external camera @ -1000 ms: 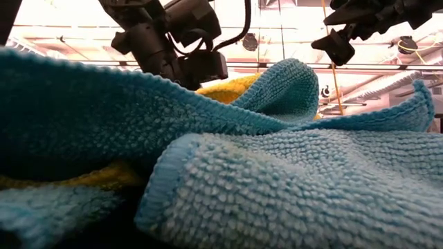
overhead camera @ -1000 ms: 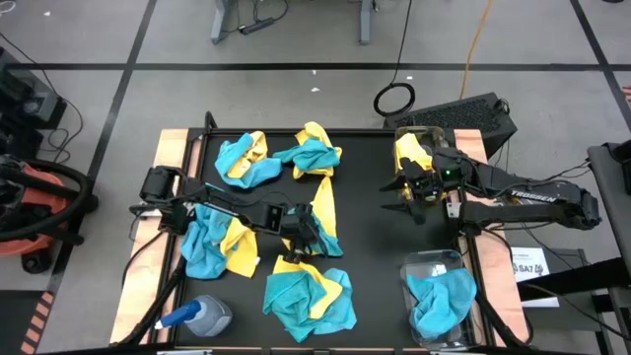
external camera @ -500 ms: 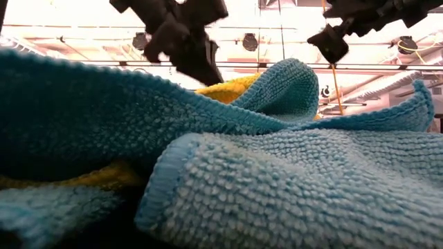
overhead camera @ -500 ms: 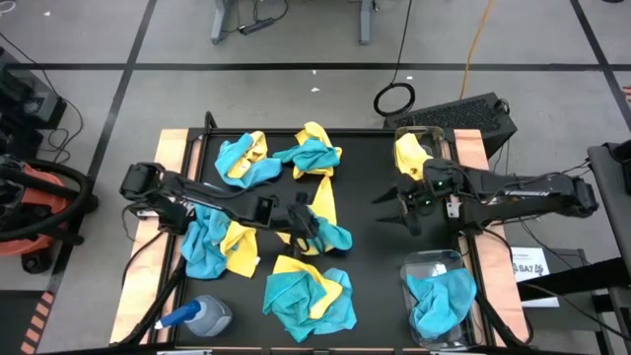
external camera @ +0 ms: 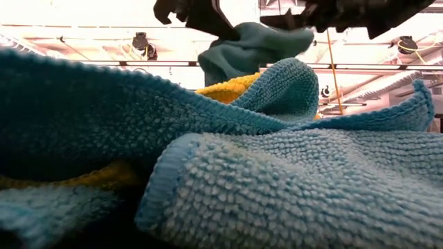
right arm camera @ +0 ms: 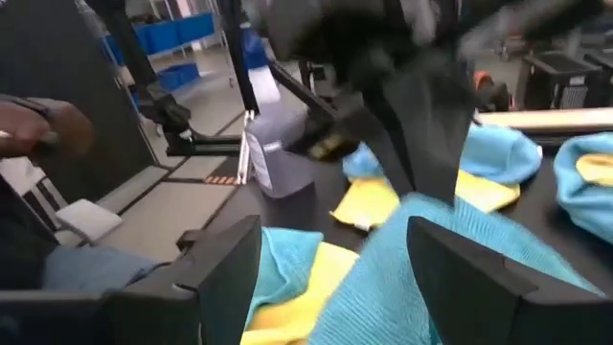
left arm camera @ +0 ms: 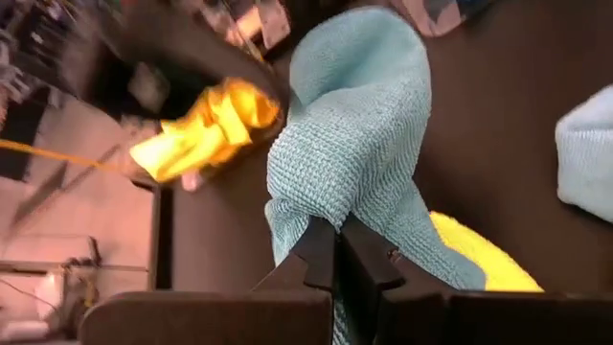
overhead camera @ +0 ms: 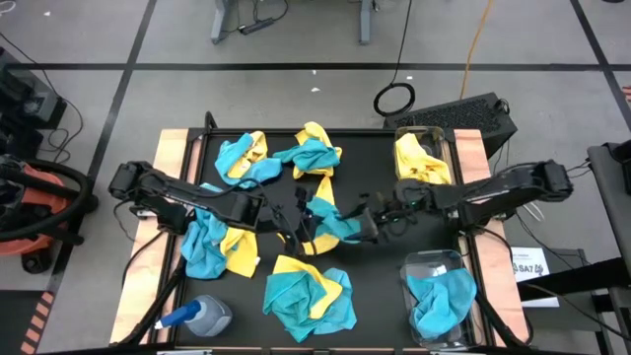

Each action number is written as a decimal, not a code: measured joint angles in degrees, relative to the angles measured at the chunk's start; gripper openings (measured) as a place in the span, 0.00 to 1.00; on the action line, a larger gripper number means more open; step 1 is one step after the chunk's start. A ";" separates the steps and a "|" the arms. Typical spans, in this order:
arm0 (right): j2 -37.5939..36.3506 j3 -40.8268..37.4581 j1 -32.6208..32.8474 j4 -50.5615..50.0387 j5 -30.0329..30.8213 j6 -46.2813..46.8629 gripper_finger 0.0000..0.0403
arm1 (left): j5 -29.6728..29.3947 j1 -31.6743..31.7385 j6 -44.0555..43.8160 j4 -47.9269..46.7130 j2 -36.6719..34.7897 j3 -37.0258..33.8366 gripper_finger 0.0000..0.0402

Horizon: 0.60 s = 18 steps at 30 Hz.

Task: Sort microfiber towel by color & place in baskets
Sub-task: Put the blue towel into the bottom transparent bin

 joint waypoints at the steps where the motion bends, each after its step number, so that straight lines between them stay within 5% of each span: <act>1: 1.44 0.00 0.18 1.17 1.59 -0.17 0.63 | -0.03 -0.23 0.46 0.33 0.00 0.36 0.01; 7: 5.67 0.00 0.11 1.67 11.50 -2.31 0.63 | -0.23 -1.23 2.95 1.14 0.07 2.66 0.00; 18: 6.53 0.00 2.35 7.32 15.44 -7.86 0.74 | 0.44 -2.82 5.11 2.32 0.04 3.29 0.00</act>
